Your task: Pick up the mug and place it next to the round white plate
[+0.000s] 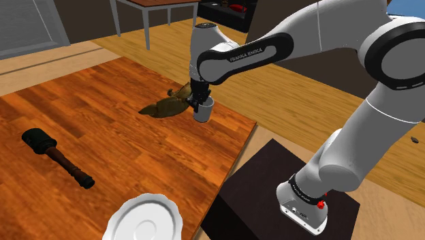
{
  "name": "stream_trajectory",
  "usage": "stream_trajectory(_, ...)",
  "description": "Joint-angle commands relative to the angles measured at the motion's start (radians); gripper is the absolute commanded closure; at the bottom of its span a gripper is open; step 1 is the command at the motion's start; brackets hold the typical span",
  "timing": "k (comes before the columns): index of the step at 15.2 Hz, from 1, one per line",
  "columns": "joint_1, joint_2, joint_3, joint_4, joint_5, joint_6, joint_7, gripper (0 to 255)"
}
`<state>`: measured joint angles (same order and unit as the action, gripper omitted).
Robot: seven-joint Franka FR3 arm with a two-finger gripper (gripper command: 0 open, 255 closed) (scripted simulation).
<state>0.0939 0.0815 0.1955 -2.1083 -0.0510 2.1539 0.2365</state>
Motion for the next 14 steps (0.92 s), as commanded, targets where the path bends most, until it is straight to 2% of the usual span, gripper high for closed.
stream_trajectory(1,-0.001,-0.011,0.000,0.016,0.003,-0.026,-0.005,255)
stream_trajectory(14,-0.003,-0.073,0.000,0.122,0.020,-0.193,-0.020,255)
